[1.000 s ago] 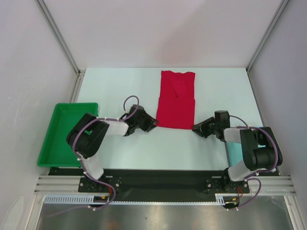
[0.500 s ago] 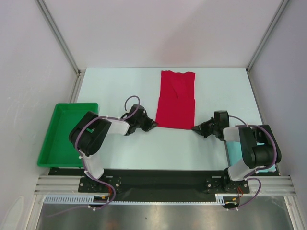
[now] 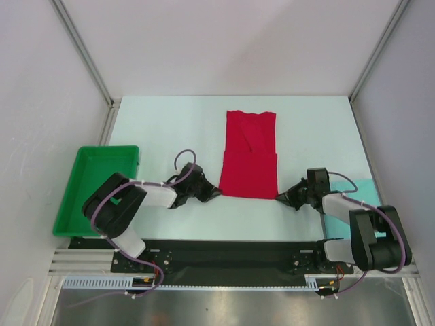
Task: Fold and stack the t-shirts
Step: Fold the tshirt
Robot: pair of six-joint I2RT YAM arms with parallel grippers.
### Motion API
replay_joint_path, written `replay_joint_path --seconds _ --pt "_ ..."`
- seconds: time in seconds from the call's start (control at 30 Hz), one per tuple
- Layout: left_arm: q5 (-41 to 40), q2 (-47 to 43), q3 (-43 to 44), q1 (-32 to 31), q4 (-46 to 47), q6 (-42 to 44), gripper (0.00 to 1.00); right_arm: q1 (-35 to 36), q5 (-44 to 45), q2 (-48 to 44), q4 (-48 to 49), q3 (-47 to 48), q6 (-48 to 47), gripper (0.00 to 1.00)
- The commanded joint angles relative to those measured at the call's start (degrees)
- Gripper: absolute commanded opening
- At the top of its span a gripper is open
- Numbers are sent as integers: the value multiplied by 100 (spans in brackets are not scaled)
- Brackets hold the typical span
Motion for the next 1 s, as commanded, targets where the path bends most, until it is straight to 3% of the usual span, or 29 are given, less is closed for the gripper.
replay_joint_path --seconds 0.0,0.27,0.47,0.53,0.67,0.77,0.83,0.97 --pt "-473 -652 -564 -346 -168 -231 1 66 19 -631 -858 -316 -347 0" --pt "-1010 -1682 -1163 -1322 -440 -794 0 610 -96 -2056 -1719 -862 -94 0" --pt "-1265 -2314 -1312 -1709 -950 -1058 0 787 107 -3699 -2939 -721 -31 0" --pt "-1230 -2438 -1357 -1718 -1012 -1163 0 796 80 -3771 -3264 -660 -163 0" --pt "-1239 -2754 -1103 -1727 -1511 -989 0 804 290 -3658 -3407 -196 -680 0" --pt "-1432 -2755 -444 -1631 -1960 -427 0 770 335 -3202 -3066 226 -927 0" --pt "-1398 -2519 195 -1430 -2268 170 0 673 230 -2307 -2654 876 -1252 0" --pt "-827 -1711 1339 -369 -2462 1111 0 594 211 -672 -2511 2413 -1815 0"
